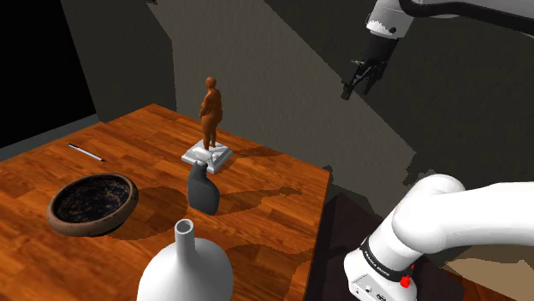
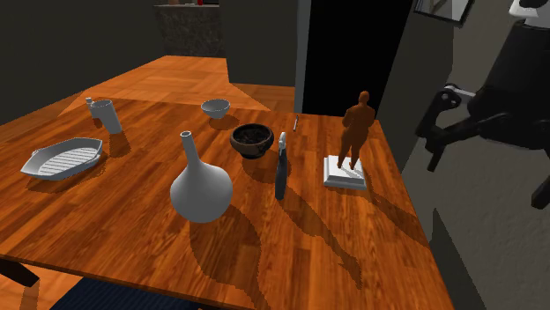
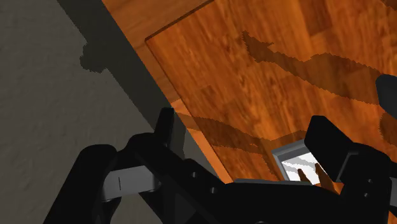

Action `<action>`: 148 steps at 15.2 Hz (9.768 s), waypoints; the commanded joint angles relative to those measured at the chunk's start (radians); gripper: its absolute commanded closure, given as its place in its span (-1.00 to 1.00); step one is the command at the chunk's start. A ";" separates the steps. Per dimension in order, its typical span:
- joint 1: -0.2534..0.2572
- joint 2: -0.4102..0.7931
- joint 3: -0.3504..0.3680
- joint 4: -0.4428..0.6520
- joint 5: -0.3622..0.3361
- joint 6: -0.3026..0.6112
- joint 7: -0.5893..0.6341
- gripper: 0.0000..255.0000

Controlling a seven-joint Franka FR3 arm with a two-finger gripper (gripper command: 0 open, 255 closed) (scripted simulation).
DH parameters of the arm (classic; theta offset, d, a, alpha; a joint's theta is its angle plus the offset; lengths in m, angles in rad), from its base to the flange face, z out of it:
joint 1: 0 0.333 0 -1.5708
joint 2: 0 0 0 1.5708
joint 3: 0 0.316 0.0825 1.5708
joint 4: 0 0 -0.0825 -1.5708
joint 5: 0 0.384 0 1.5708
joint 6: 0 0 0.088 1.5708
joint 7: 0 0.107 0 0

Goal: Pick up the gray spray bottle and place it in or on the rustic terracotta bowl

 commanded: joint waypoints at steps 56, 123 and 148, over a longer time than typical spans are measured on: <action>-0.159 0.782 0.785 -0.307 -0.553 1.571 0.716 1.00; 0.394 1.288 0.613 0.712 -0.531 0.897 0.713 1.00; 0.360 1.193 0.640 0.615 -0.495 0.906 0.715 -1.00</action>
